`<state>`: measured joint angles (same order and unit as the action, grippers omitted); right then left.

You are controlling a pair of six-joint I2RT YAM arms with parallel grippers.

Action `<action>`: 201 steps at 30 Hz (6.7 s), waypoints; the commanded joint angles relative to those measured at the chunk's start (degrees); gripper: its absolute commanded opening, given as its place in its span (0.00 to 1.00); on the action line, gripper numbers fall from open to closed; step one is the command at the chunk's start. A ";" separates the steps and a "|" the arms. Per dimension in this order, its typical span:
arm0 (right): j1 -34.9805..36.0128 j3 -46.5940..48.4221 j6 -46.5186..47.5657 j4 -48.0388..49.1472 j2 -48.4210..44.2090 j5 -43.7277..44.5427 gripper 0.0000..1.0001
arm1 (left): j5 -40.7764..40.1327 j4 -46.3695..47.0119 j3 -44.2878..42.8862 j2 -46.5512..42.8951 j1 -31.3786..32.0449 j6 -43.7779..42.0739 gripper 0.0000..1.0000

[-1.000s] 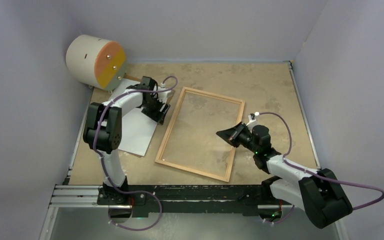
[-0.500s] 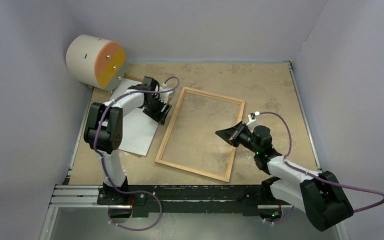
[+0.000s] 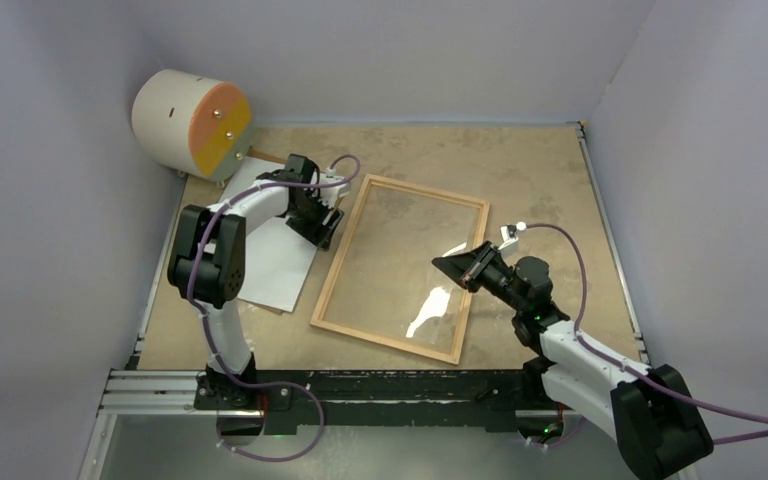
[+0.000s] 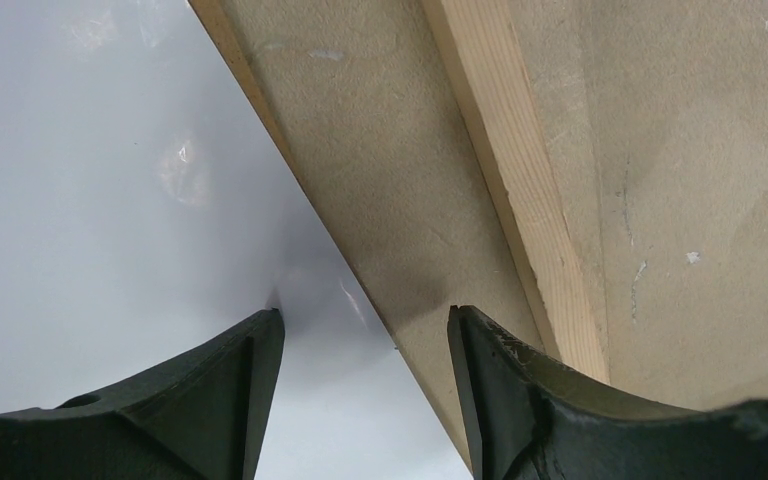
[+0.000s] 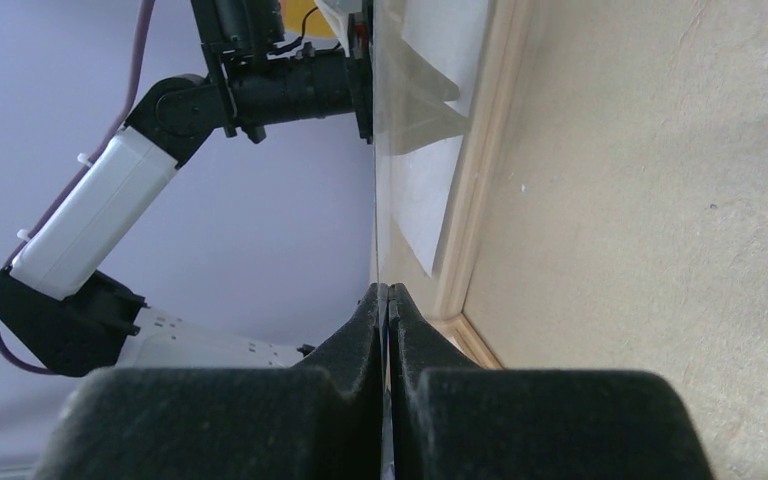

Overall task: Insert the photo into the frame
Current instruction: Place the photo frame item in the photo frame.

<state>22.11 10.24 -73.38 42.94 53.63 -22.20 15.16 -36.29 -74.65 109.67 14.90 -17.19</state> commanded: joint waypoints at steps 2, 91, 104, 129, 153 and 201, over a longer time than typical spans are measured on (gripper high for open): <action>0.11 0.05 -1.99 5.52 0.10 0.86 0.00 | 2.11 -0.16 2.32 0.58 0.92 -0.80 0.64; 7.87 17.04 20.72 -10.42 9.49 -9.81 0.00 | 4.45 -2.55 2.23 0.10 1.02 -2.49 0.51; 5.98 14.21 25.39 -21.44 3.82 -7.64 0.00 | 4.62 -2.69 2.32 -0.11 1.07 -2.67 0.50; -0.23 13.99 31.04 -21.10 7.04 -14.09 0.00 | 4.79 -3.14 1.83 0.76 1.27 -2.24 0.50; 3.69 11.64 32.46 -18.85 11.68 -11.39 0.20 | 4.93 -3.17 1.90 1.42 1.45 -2.22 0.47; -4.17 16.49 36.48 -20.32 24.59 -5.42 0.51 | 5.49 -3.17 1.96 2.45 1.44 -5.40 0.43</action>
<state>18.20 24.34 -38.37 21.15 77.30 -29.41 17.17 -37.17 -74.02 109.40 15.51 -21.89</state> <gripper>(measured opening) 0.501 0.439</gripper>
